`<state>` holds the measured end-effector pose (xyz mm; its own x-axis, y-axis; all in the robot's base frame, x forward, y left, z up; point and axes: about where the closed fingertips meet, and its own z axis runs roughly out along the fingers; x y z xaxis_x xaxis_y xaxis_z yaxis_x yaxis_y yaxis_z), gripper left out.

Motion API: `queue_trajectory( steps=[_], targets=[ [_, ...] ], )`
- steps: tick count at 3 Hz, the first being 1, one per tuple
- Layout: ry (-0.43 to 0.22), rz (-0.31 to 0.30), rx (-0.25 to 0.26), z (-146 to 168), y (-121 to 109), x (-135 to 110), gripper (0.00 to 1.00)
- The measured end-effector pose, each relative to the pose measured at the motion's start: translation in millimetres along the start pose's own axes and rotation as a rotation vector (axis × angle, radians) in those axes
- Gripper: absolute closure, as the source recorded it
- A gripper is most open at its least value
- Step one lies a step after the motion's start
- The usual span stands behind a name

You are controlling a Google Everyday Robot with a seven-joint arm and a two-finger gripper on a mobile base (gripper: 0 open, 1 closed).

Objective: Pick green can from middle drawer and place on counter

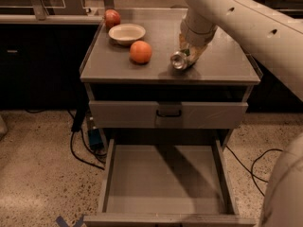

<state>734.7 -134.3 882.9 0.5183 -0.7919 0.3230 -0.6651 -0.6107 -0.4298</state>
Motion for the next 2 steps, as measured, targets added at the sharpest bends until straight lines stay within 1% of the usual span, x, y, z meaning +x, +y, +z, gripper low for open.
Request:
queue_trajectory(
  steps=[1, 2],
  targets=[
    [0.000, 0.000, 0.000, 0.0, 0.0, 0.0, 0.82],
    [0.000, 0.000, 0.000, 0.0, 0.0, 0.0, 0.59]
  ],
)
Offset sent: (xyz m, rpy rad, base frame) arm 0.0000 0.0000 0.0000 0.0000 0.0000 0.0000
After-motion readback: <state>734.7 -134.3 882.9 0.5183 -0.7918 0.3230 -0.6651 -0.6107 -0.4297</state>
